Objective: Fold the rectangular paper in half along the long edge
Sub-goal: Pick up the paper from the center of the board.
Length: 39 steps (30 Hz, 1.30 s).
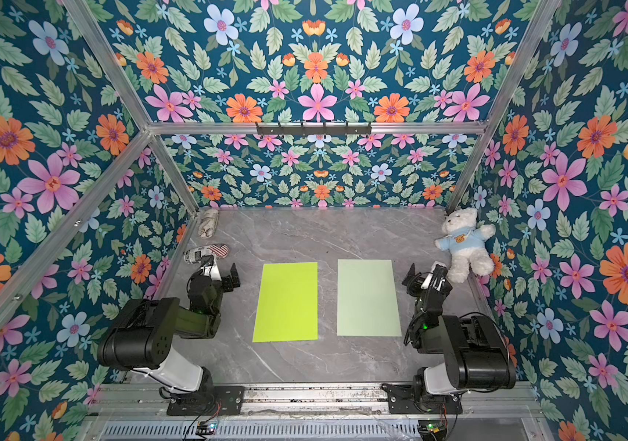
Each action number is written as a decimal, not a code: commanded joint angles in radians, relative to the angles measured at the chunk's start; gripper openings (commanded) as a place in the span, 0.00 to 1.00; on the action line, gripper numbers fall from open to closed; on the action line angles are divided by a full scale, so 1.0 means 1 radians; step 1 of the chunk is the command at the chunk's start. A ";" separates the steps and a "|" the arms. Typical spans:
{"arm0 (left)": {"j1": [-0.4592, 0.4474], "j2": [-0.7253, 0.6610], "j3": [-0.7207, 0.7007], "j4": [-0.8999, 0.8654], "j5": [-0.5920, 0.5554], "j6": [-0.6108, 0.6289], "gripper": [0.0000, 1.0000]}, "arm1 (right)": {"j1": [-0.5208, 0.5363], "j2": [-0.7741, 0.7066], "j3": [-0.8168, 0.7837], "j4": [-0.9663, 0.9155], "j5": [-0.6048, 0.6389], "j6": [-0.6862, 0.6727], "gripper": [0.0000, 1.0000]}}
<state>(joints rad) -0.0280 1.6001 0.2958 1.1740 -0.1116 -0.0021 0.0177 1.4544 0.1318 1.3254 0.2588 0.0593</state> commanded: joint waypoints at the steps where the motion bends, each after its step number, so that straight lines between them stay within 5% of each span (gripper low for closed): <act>1: 0.000 -0.003 -0.001 0.020 0.000 -0.006 1.00 | 0.001 -0.002 -0.002 0.031 -0.007 -0.009 0.99; 13: 0.000 -0.005 -0.003 0.024 -0.003 -0.006 1.00 | 0.001 -0.002 -0.002 0.031 -0.008 -0.009 0.99; 20: -0.038 -0.110 -0.068 0.061 -0.158 -0.013 1.00 | 0.002 -0.109 -0.095 0.129 0.062 0.008 0.99; 26: -0.172 -0.429 0.071 -0.452 -0.457 -0.144 1.00 | 0.162 -0.427 0.024 -0.356 0.288 0.026 0.99; 30: -0.217 -0.652 0.231 -0.860 -0.510 -0.315 1.00 | 0.241 -0.623 0.164 -0.719 0.330 0.162 0.99; 34: -0.309 -0.727 0.303 -0.951 -0.456 -0.239 1.00 | 0.328 -0.701 0.326 -1.023 0.311 0.208 0.99; 39: -0.312 -0.706 0.324 -0.985 -0.422 -0.431 1.00 | 0.363 -0.602 0.530 -1.294 0.218 0.269 0.99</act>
<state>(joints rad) -0.3367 0.8757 0.6086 0.2813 -0.5446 -0.3080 0.3748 0.8154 0.5941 0.2958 0.5236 0.2630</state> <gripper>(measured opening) 0.997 0.993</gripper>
